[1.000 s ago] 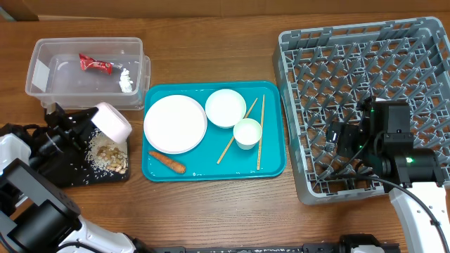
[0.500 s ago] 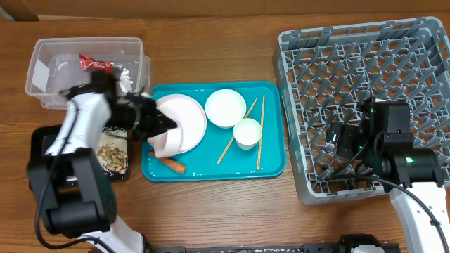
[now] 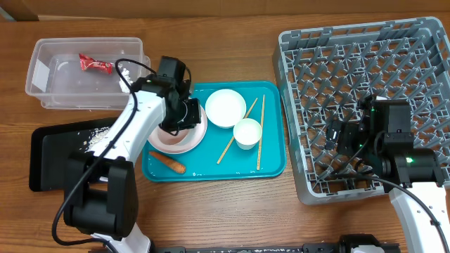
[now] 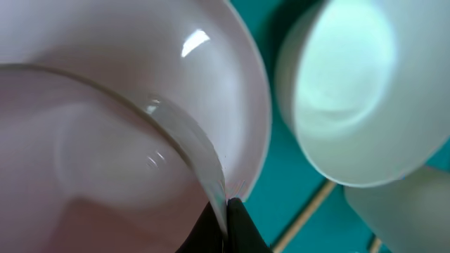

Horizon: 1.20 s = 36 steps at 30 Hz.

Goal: Sort waste into correct bins and load items into the dishwasher
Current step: 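Return the pink bowl onto the pink plate with the left gripper, then grasp a white cup with the left gripper and lift it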

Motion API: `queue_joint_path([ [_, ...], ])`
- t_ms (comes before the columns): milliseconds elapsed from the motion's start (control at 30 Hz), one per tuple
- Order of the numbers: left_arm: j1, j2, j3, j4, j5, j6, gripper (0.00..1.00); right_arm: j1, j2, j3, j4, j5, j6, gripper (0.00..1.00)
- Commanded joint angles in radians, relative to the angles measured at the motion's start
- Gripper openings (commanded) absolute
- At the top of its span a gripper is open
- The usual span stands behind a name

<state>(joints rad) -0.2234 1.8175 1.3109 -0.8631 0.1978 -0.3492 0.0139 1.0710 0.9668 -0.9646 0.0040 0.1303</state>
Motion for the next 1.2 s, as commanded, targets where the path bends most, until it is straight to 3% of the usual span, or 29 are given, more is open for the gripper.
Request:
queue_joint_path([
  [0, -0.006, -0.02, 0.016, 0.005, -0.201, -0.052, 0.12, 0.003, -0.005, 0.026, 0.006, 0.006, 0.001, 1.0],
  [133, -0.006, -0.02, 0.016, 0.021, -0.149, -0.047, 0.5, 0.003, -0.005, 0.026, 0.006, 0.006, 0.001, 1.0],
  [200, -0.007, -0.02, 0.034, 0.023, -0.05, -0.015, 0.56, 0.003, -0.005, 0.026, 0.012, 0.006, 0.001, 1.0],
  [400, -0.069, -0.021, 0.172, 0.04, 0.188, 0.029, 0.46, 0.003, -0.005, 0.026, 0.035, 0.006, 0.001, 1.0],
  [567, -0.165, -0.018, 0.193, 0.086, 0.131, 0.039, 0.5, 0.003, -0.005, 0.026, 0.043, 0.006, 0.0, 1.0],
  [767, -0.256, 0.004, 0.188, 0.024, 0.044, 0.039, 0.52, 0.003, -0.005, 0.026, 0.035, 0.006, 0.001, 1.0],
  [1167, -0.29, 0.096, 0.188, -0.057, -0.013, 0.02, 0.5, 0.003, -0.005, 0.026, 0.03, 0.006, 0.001, 1.0],
])
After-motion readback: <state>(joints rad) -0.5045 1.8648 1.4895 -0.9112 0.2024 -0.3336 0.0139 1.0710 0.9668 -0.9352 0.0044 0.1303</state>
